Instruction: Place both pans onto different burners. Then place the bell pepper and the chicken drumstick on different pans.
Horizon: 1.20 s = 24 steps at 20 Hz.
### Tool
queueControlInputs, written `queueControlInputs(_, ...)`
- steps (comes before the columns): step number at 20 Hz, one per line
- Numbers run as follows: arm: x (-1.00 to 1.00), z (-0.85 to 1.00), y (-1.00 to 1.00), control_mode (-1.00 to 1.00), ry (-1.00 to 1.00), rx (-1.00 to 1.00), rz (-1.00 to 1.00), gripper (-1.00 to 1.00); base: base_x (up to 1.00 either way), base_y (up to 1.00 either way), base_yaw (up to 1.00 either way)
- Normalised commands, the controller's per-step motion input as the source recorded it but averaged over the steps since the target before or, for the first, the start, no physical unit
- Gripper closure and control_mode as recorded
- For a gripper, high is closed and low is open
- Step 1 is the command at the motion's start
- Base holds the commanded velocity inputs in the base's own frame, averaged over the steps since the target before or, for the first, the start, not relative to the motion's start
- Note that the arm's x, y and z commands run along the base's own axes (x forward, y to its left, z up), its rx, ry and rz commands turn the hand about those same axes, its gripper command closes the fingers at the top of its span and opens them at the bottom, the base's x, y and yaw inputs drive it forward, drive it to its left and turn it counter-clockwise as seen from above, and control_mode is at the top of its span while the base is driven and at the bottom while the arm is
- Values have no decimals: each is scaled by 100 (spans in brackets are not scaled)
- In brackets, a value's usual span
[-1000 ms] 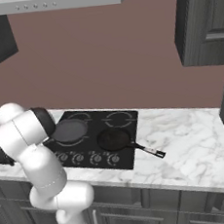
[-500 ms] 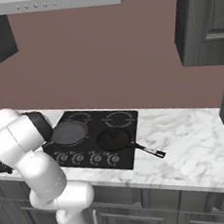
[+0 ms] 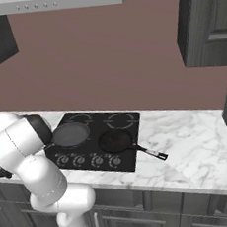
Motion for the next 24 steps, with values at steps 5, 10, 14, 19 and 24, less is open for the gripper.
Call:
queueControlInputs(5, 2, 0, 0, -100, 0, 0, 0, -100, 0, 0, 0)
queueControlInputs(10, 1, 0, 0, -100, 0, 0, 0, -100, 0, 0, 0)
queueControlInputs(14, 3, 0, 0, -100, 0, 0, 0, -100, 0, 0, 0)
queueControlInputs(19, 0, 25, 0, -100, 0, 0, 0, -100, 0, 0, 0)
queueControlInputs(24, 0, 39, 0, -100, 0, 0, 0, -100, 0, 0, 0)
